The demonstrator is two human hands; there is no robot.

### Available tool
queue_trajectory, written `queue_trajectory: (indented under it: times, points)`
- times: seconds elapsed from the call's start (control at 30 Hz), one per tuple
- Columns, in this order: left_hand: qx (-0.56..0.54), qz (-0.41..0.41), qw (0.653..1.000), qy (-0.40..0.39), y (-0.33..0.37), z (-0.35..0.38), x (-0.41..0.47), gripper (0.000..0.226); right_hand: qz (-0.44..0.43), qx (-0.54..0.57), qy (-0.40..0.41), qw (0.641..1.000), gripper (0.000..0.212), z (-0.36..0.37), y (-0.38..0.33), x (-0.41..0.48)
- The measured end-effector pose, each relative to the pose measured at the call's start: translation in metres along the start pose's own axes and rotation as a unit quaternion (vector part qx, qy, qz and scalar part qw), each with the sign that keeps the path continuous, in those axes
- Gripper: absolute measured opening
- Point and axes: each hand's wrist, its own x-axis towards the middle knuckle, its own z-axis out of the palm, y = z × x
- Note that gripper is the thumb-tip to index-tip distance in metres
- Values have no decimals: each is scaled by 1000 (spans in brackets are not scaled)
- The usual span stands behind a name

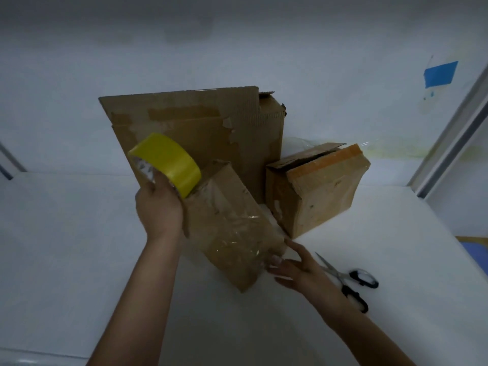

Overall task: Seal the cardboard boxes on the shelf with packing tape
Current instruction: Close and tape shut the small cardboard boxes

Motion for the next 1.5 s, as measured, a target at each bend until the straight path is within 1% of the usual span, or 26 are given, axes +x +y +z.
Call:
queue_trajectory:
  times: [0.07,0.13,0.2,0.27,0.3,0.4,0.43,0.57,0.67,0.73,0.8,0.9,0.97,1.0,1.03,1.07,1.1,1.13,1.2,1.23,1.27,1.3,1.33,1.37,1.43,1.5]
  points:
    - [-5,-27,999,28,-4,-9,2,44,-48,-46,20,998,71,5,-6,2]
    - [8,-70,997,35,-17,-16,6,39,-91,-115,47,988,68,7,-12,4]
    - [11,-129,991,20,-38,-19,4,38,-103,-194,85,972,69,3,-14,8]
    - [20,-171,985,7,-61,-19,-7,40,-99,-293,113,944,71,-2,-13,8]
    - [32,-183,983,3,-70,-19,-15,42,-99,-321,125,934,73,-5,-12,7]
    - [72,-209,975,5,-97,-24,-40,52,-98,-343,143,923,81,-12,-8,4]
    - [69,-210,975,6,-105,-26,-49,55,-99,-353,142,919,83,-14,-5,4]
    - [62,-227,972,-26,-132,-37,-79,52,-114,-407,162,891,93,-20,4,4]
    - [42,-244,969,-22,-145,-43,-79,54,-131,-429,166,878,92,-21,8,2]
    - [-15,-249,968,-14,-143,-44,-73,43,-134,-432,169,876,90,-20,10,1]
    - [-84,-216,973,-17,-133,-46,-68,34,-145,-439,170,870,88,-22,12,1]
    - [-115,-80,990,-34,-112,-54,-67,24,-164,-455,156,861,81,-27,15,4]
    - [-141,-17,988,-53,-95,-58,-69,19,-175,-464,141,857,76,-32,16,6]
    - [-169,8,983,-71,-84,-60,-72,11,-173,-465,132,858,75,-34,16,6]
    - [-204,18,974,-99,-71,-60,-76,18,-170,-470,130,857,73,-35,15,5]
    - [-227,7,966,-120,-62,-61,-78,43,-177,-474,137,852,70,-36,15,5]
    - [-238,-3,960,-144,-55,-62,-80,60,-200,-470,161,844,62,-36,15,4]
    - [-234,-2,959,-158,-52,-63,-82,59,-232,-452,192,840,53,-35,14,2]
    - [-191,46,964,-181,-50,-63,-84,22,-293,-401,252,830,43,-35,10,-5]
    - [-153,78,967,-190,-49,-63,-86,16,-309,-373,267,834,35,-34,7,-9]
    - [-108,113,967,-202,-52,-63,-86,23,-308,-334,271,848,24,-34,2,-14]
    - [-70,141,963,-216,-54,-62,-87,30,-292,-287,262,874,17,-33,-2,-18]
    - [-27,165,959,-230,-55,-61,-87,34,-262,-238,242,904,18,-31,-8,-23]
    - [16,182,953,-241,-54,-60,-89,38,-235,-189,215,929,18,-28,-15,-28]
    - [88,196,940,-267,-49,-57,-95,46,-197,-110,136,965,17,-16,-26,-38]
    - [136,196,924,-298,-42,-53,-101,54,-182,-54,49,981,27,1,-36,-49]
